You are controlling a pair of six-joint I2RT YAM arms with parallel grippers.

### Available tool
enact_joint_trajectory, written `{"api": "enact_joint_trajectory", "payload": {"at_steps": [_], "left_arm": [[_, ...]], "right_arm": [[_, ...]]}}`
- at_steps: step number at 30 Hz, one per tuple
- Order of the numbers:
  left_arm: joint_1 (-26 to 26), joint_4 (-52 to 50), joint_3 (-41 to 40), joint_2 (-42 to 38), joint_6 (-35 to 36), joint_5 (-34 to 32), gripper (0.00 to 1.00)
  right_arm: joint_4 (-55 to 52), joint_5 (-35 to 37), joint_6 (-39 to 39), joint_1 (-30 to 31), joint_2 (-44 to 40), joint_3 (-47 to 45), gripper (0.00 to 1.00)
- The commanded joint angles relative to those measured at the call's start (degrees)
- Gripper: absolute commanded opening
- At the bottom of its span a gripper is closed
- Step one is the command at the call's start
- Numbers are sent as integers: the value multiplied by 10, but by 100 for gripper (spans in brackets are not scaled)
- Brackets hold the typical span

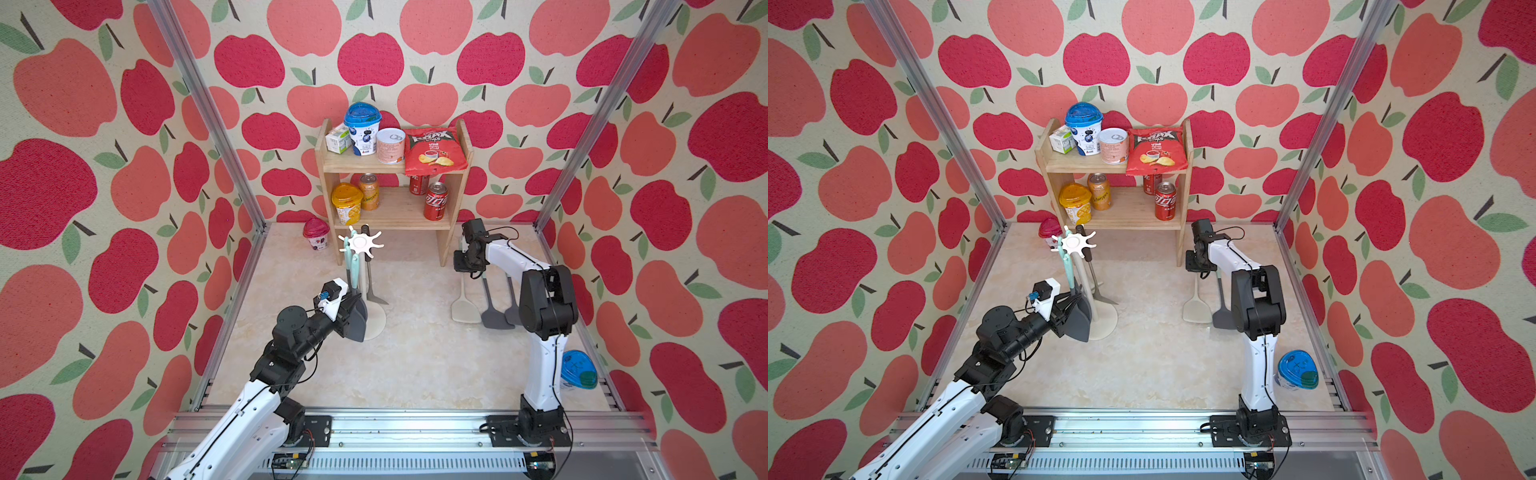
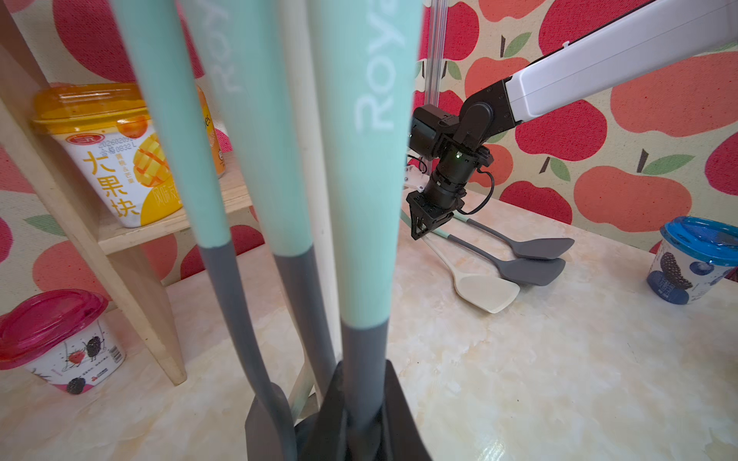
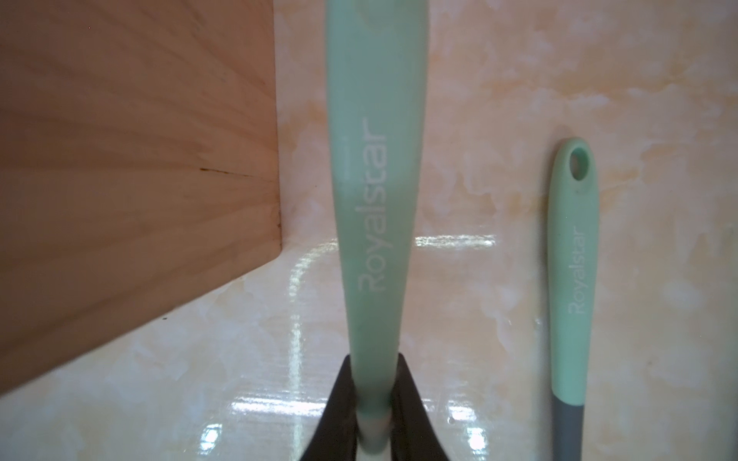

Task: Take the spatula off the kitchen utensil rack
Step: Place the spatula at the center of the board.

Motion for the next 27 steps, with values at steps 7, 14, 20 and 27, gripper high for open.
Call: {"api": "enact_joint_trajectory", "payload": {"at_steps": [7,14,20,27], "left_arm": [[-1,-85,-28,11,16,20,0],[0,-87,-27,11,16,19,0],[0,-87,-27,12,12,20,0],[0,-91,-24,7,9,21,0]], "right_arm": [[15,-13,18,-9,32,25,0],[16,-23,25,-12,51,30,0],[18,-19,23,-13,50,20,0],[19,-23,30,-19,57,11,0]]}}
